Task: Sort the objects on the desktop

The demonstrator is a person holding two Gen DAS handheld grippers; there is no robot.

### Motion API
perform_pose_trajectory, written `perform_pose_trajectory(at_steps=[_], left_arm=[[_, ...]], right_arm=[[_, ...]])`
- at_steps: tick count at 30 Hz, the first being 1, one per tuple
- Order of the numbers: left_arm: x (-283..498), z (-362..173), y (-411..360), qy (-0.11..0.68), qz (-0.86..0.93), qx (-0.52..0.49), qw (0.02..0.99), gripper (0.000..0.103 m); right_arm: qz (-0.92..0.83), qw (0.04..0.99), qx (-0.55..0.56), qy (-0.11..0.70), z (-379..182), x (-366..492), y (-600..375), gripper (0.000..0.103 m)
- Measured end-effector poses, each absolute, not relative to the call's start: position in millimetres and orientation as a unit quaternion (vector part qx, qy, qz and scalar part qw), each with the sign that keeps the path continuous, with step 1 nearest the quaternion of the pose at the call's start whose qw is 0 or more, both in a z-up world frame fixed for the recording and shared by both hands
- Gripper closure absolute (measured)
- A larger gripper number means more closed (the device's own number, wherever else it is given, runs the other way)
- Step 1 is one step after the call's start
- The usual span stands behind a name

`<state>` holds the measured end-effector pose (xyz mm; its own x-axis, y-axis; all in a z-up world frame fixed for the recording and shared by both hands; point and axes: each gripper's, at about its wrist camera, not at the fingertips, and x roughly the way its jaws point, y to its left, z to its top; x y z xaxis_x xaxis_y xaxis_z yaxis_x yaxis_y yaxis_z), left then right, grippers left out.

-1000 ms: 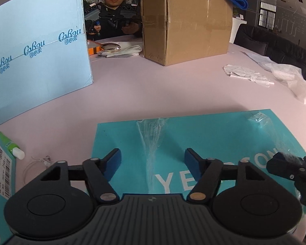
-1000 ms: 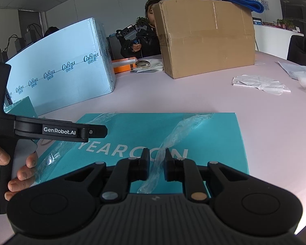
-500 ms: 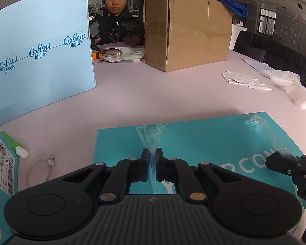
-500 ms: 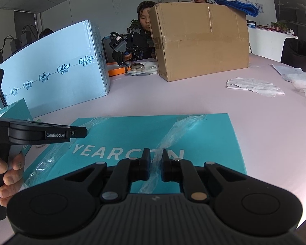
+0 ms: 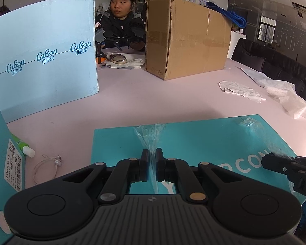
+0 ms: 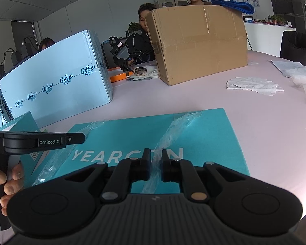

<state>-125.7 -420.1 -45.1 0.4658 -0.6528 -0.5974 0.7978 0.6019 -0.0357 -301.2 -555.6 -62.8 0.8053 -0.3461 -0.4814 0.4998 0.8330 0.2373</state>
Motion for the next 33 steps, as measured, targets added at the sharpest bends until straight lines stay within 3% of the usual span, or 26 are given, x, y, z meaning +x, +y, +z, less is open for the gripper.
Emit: perform_pose_trajectory(at_steps=[33], left_arm=[[-151.4,37.2,-329.4,0.251,-0.407,0.071,0.875,0.099]], right_arm=[[-0.198,0.955,0.140,0.172,13.9,-314.1,-485.3,0.092]])
